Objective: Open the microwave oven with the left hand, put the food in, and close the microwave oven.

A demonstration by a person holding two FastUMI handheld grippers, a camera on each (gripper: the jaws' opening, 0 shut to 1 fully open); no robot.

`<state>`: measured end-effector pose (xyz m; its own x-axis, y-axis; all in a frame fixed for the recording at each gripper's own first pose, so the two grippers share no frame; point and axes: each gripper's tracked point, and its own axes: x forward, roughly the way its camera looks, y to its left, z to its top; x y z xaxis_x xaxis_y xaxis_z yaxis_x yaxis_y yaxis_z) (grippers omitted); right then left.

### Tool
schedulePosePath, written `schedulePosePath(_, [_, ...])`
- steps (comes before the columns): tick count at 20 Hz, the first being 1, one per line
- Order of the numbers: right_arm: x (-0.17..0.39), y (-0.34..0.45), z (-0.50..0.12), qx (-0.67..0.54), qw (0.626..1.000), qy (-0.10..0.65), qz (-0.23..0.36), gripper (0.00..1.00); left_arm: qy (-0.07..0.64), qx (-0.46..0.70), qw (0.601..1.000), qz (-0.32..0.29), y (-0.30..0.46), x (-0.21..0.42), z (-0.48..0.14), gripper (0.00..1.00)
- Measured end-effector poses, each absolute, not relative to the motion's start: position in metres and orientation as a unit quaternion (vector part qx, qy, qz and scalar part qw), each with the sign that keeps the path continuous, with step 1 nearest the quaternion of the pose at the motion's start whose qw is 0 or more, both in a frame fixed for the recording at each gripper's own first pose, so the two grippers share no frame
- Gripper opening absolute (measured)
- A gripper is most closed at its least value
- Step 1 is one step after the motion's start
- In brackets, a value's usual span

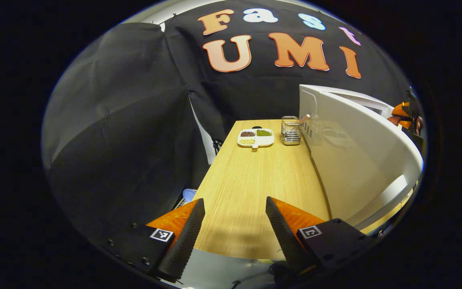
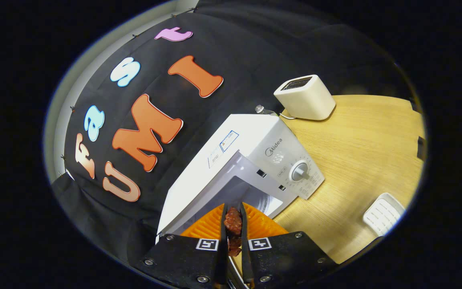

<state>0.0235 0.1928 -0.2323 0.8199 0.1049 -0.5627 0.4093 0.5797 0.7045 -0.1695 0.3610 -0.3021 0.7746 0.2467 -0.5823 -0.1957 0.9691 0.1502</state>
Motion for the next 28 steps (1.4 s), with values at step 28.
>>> schedulePosePath(28, [0.131, 0.273, -0.380, 0.505, 0.779, 0.272, -0.254, 0.19, 0.360, 0.074, 0.928, 0.064, 0.389, -0.151, -0.307, 0.98])
